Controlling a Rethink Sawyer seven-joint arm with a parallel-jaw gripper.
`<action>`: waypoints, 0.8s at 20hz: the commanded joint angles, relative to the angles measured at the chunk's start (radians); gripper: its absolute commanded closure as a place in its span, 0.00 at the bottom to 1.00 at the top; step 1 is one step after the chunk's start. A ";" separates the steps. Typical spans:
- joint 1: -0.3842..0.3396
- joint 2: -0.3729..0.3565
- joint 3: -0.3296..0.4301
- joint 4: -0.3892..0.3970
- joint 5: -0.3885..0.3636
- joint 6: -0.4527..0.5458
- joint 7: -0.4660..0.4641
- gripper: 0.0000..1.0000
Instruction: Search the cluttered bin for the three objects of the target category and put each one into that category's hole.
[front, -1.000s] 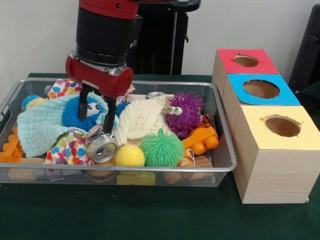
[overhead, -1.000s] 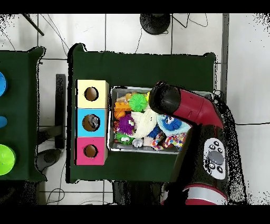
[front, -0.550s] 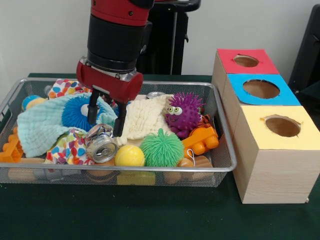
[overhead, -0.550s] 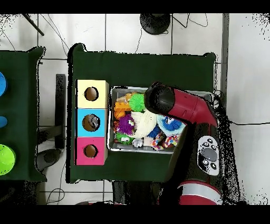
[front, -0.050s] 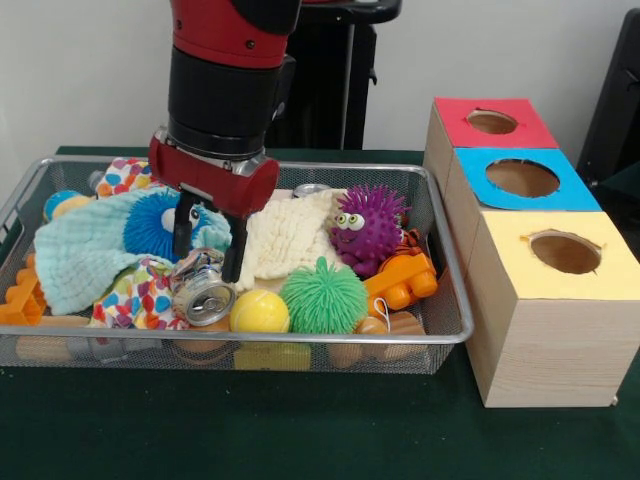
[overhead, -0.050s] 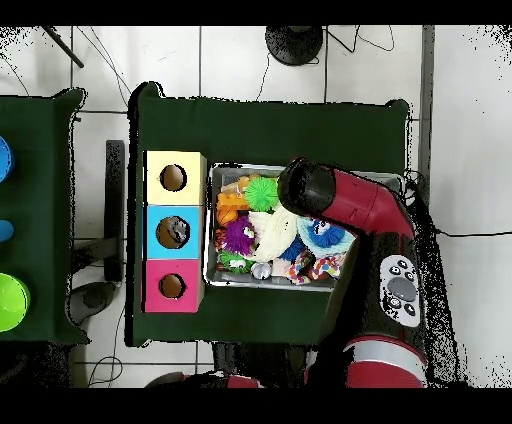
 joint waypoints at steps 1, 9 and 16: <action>-0.038 0.064 0.131 0.011 0.003 -0.044 0.067 0.00; -0.038 0.066 0.130 0.011 -0.012 -0.057 0.073 0.00; -0.028 0.056 0.119 0.025 -0.018 -0.069 0.085 0.00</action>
